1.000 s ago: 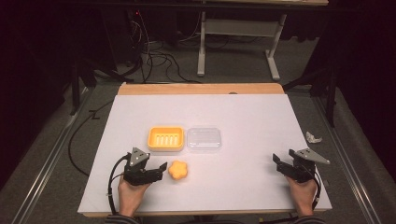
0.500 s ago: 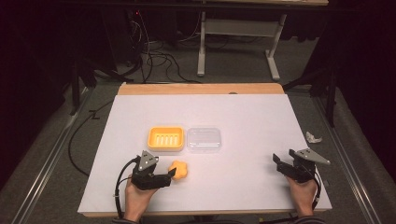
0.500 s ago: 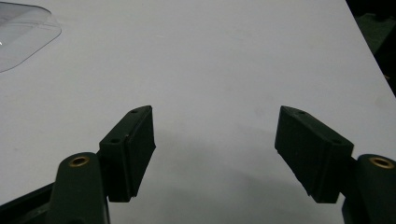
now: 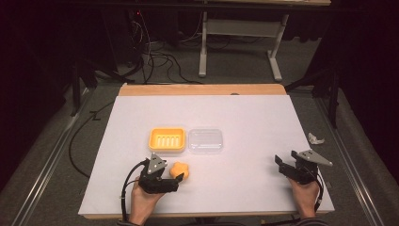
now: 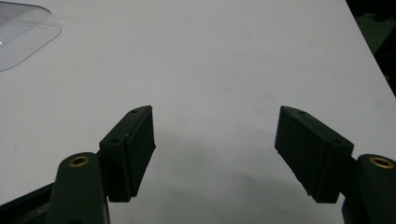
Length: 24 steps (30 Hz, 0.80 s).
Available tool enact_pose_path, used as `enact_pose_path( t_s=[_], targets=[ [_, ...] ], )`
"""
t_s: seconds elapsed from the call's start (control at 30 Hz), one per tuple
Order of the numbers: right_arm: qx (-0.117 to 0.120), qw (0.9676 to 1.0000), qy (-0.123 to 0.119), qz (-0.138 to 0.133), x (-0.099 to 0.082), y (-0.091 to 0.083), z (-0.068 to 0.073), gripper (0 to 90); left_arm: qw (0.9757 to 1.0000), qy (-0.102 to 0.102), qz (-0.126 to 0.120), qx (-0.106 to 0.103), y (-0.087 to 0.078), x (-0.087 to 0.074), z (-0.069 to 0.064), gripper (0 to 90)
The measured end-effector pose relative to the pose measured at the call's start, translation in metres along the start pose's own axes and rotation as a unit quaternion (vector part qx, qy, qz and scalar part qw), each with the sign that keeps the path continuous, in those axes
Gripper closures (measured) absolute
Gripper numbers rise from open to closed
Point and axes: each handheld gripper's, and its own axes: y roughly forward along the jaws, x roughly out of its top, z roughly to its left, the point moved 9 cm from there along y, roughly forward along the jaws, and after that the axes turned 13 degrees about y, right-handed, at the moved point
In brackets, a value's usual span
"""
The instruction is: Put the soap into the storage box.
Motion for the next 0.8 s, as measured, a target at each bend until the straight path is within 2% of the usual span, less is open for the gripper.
enact_pose_path(
  t_s=[0.27,0.5,0.8],
  targets=[
    [0.0,1.0,-0.002,0.0,0.0,0.0,0.0,28.8,0.9998,0.013,0.015,-0.005,0.009,-0.001,-0.007,17.8],
    [0.0,1.0,-0.002,0.002,0.0,0.0,0.0,28.8,0.9992,0.022,0.032,0.003,0.018,-0.003,-0.008,16.2],
    [0.0,1.0,-0.002,0.003,0.0,0.001,0.0,28.8,0.9987,0.024,0.045,0.002,0.027,-0.006,-0.008,16.1]
  ],
)
